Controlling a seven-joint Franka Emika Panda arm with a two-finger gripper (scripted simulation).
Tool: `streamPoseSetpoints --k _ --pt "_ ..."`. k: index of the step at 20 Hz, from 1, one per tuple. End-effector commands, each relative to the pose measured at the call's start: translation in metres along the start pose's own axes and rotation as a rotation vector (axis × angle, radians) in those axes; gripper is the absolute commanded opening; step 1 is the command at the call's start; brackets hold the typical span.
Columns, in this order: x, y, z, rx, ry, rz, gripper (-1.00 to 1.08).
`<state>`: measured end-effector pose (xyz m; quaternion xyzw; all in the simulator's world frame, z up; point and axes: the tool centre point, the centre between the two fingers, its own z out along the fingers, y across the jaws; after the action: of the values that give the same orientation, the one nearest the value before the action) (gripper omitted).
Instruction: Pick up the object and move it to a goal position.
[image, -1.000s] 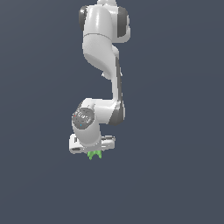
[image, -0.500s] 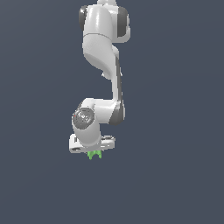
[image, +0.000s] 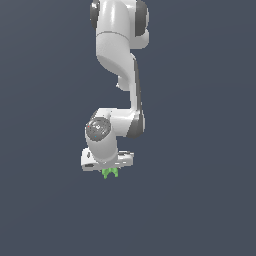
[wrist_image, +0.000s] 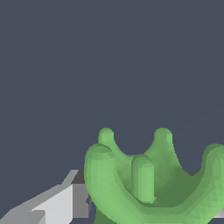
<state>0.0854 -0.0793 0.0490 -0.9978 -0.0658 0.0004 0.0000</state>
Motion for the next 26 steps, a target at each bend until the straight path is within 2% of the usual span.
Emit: streamPoseSetpoints --k 1,18,26 --pt "-0.006 -0.005 -0.005 0.000 0.001 0.000 -1.00" --pt "-0.079 -0.062 -0.061 0.000 0.001 0.000 -1.00" --pt "-0.102 -0.081 -0.080 0.000 0.001 0.000 -1.00"
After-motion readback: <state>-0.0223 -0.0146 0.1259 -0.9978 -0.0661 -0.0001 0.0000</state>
